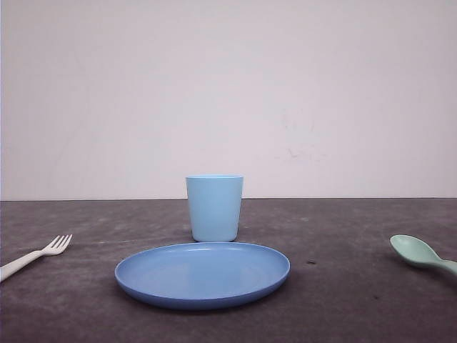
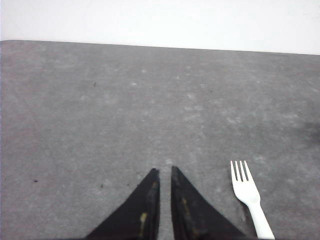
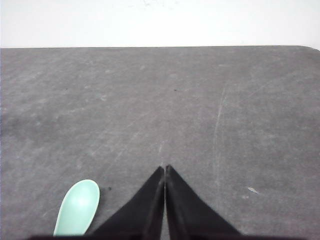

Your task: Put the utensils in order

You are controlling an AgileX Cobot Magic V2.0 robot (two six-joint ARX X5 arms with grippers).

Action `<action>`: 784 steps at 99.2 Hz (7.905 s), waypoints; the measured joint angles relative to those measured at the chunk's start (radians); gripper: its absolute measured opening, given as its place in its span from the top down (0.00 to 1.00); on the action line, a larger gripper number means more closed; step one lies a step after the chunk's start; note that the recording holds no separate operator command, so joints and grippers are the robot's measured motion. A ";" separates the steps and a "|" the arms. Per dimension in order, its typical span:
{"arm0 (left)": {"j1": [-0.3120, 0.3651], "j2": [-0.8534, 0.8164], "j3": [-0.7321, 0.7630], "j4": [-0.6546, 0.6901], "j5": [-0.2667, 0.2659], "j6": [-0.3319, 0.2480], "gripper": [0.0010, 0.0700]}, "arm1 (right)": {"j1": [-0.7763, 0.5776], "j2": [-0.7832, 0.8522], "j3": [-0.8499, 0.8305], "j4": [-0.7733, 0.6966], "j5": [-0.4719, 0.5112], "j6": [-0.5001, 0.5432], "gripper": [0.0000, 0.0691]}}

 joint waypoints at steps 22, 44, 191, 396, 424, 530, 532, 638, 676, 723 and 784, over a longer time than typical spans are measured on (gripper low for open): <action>0.000 0.000 0.000 0.000 0.000 0.000 0.99 | 0.000 0.000 0.000 0.000 0.000 0.000 0.99; 0.000 0.000 0.000 0.000 0.000 0.000 0.99 | 0.000 0.000 0.000 0.000 0.000 0.000 0.99; 0.000 0.000 0.000 0.000 0.000 0.000 0.99 | 0.000 0.000 0.000 0.000 0.000 0.000 0.99; -0.059 0.756 0.745 -0.388 0.131 -0.007 0.99 | 0.000 0.869 0.784 -0.497 -0.105 -0.012 1.00; -0.061 0.775 0.745 -0.388 0.128 0.001 0.99 | 0.000 0.913 0.784 -0.497 -0.105 -0.012 0.99; -0.217 1.062 0.745 -0.397 0.132 -0.112 0.27 | 0.000 0.913 0.784 -0.502 -0.105 -0.030 0.02; -0.224 1.080 0.745 -0.392 0.129 -0.114 0.27 | 0.000 0.913 0.784 -0.502 -0.105 -0.030 0.02; -0.300 1.469 0.745 -0.238 -0.043 -0.154 0.46 | 0.000 0.913 0.784 -0.502 -0.105 -0.030 0.02; -0.299 1.472 0.745 -0.237 -0.050 -0.154 0.89 | 0.000 0.913 0.784 -0.502 -0.105 -0.030 0.02; -0.322 1.415 0.764 -0.190 -0.005 -0.154 0.95 | 0.000 0.913 0.784 -0.513 -0.105 -0.030 0.02; -0.455 1.309 0.865 0.476 0.152 -0.154 0.95 | 0.000 0.913 0.784 -0.521 -0.105 -0.030 0.02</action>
